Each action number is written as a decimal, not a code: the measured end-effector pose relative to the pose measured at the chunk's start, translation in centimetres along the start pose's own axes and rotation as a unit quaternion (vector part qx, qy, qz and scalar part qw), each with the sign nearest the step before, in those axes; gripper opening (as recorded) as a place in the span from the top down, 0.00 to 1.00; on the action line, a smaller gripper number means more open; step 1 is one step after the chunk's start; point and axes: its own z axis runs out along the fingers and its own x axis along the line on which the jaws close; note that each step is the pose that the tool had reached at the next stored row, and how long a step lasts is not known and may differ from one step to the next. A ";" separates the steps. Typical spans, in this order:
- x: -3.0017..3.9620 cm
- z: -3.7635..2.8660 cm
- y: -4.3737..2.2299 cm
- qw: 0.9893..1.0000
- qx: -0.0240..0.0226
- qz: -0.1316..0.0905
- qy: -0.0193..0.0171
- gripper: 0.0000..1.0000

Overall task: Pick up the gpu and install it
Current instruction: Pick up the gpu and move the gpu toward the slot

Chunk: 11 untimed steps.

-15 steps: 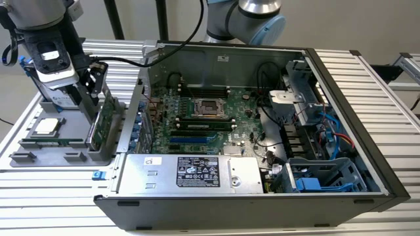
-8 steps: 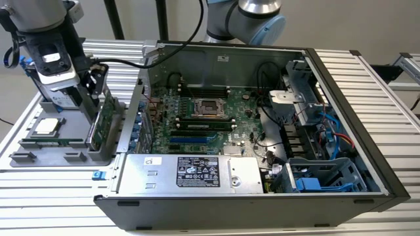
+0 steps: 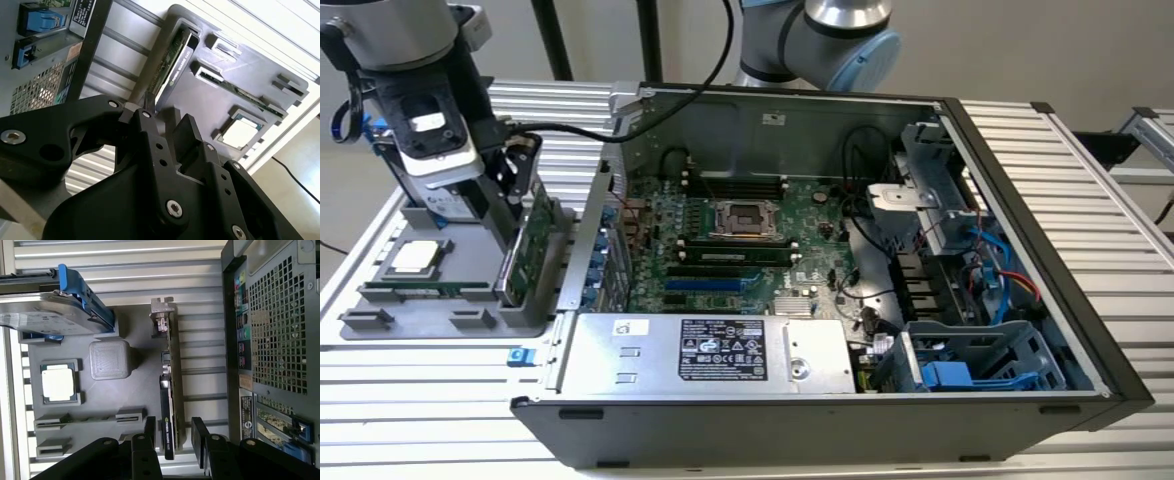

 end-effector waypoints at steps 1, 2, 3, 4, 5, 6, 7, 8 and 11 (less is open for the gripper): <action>0.00 0.05 0.00 1.000 0.000 0.000 0.000 0.00; 0.00 0.10 0.00 1.000 0.000 0.000 0.000 0.00; 0.00 0.15 -0.01 1.000 0.000 0.000 0.000 0.00; 0.00 0.20 -0.01 1.000 0.000 0.000 0.000 0.00; 0.00 0.25 -0.01 1.000 0.000 0.000 0.000 0.00; 0.01 0.29 -0.01 1.000 0.000 0.000 0.000 0.00; 0.01 0.34 -0.01 1.000 0.000 0.000 0.000 0.00; 0.01 0.38 -0.02 1.000 0.000 0.000 0.000 0.00; 0.01 0.49 -0.02 1.000 0.000 0.000 0.000 0.00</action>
